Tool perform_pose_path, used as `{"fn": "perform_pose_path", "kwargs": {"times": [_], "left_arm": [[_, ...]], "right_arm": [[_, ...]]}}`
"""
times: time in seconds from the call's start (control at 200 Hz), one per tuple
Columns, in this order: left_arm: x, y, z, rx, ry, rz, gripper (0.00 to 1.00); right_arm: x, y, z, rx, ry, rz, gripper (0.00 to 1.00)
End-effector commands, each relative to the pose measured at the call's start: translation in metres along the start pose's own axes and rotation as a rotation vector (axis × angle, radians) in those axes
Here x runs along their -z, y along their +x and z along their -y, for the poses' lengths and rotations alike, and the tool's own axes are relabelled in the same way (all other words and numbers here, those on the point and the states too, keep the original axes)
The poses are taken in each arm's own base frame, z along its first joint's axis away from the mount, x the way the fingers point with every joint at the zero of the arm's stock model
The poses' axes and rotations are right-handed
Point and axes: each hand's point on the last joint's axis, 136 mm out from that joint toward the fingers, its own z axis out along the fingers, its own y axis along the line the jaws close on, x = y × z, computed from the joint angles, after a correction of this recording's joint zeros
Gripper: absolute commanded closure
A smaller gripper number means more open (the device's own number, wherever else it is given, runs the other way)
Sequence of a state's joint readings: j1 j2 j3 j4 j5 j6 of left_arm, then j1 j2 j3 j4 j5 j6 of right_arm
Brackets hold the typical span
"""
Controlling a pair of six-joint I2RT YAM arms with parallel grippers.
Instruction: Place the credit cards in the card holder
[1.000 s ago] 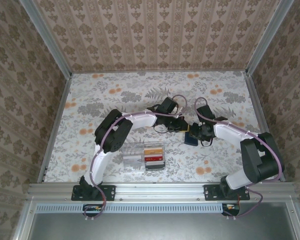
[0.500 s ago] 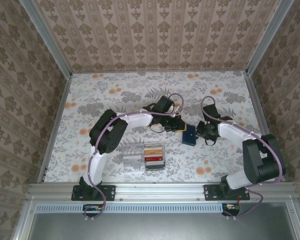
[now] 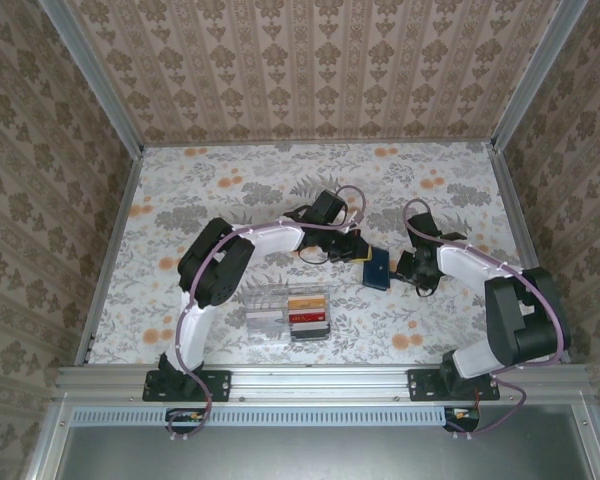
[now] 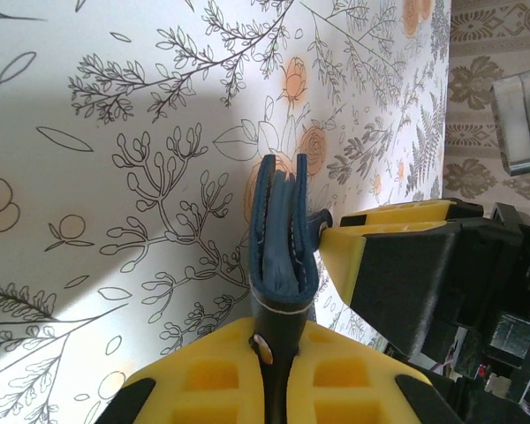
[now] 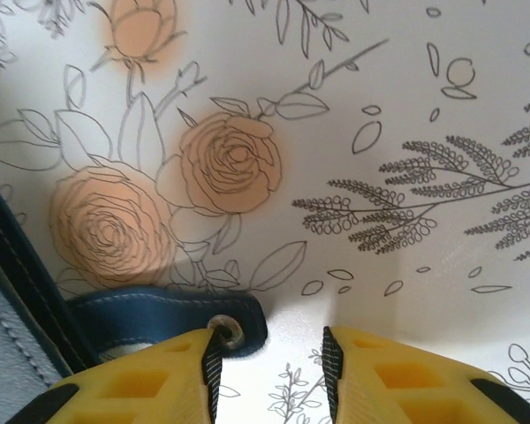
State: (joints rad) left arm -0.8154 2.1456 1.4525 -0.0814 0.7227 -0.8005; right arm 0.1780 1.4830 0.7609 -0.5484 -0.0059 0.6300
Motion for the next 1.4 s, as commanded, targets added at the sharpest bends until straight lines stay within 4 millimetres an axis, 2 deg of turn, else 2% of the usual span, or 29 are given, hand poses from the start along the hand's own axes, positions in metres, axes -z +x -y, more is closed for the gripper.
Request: {"fn": "perform_pose_path", "kwargs": {"times": [0.0, 0.385, 0.68, 0.855, 1.005, 1.04, 1.065, 1.16, 1.265, 1.395], "left_arm": [[0.007, -0.002, 0.011, -0.023, 0.026, 0.004, 1.0], [-0.003, 0.009, 0.0, -0.006, -0.004, -0.016, 0.97], [-0.005, 0.013, -0.001, -0.011, -0.023, -0.014, 0.91], [0.0, 0.01, 0.0, -0.024, -0.052, 0.003, 0.8], [0.005, 0.006, -0.002, -0.034, -0.101, 0.025, 0.64], [0.006, 0.005, -0.002, -0.038, -0.11, 0.032, 0.63], [0.007, 0.004, -0.002, -0.038, -0.115, 0.035, 0.62], [0.013, 0.001, 0.001, -0.049, -0.134, 0.055, 0.57], [0.025, -0.003, 0.013, -0.084, -0.138, 0.094, 0.52], [0.047, -0.01, 0.032, -0.145, -0.149, 0.159, 0.48]], "right_arm": [[-0.002, 0.005, 0.01, 0.041, 0.071, -0.05, 0.62], [-0.008, 0.002, 0.021, 0.179, 0.236, -0.113, 0.62], [0.005, -0.01, 0.008, 0.243, 0.291, -0.076, 0.6], [0.035, -0.024, -0.004, 0.217, 0.208, 0.041, 0.59], [0.061, -0.028, -0.011, 0.196, 0.117, 0.135, 0.53], [0.062, -0.027, -0.012, 0.197, 0.1, 0.141, 0.52], [0.072, -0.028, -0.015, 0.194, 0.07, 0.172, 0.5], [0.084, -0.027, -0.019, 0.186, 0.002, 0.21, 0.47], [0.1, -0.024, -0.033, 0.206, -0.114, 0.256, 0.43], [0.12, -0.022, -0.055, 0.263, -0.284, 0.331, 0.3]]}}
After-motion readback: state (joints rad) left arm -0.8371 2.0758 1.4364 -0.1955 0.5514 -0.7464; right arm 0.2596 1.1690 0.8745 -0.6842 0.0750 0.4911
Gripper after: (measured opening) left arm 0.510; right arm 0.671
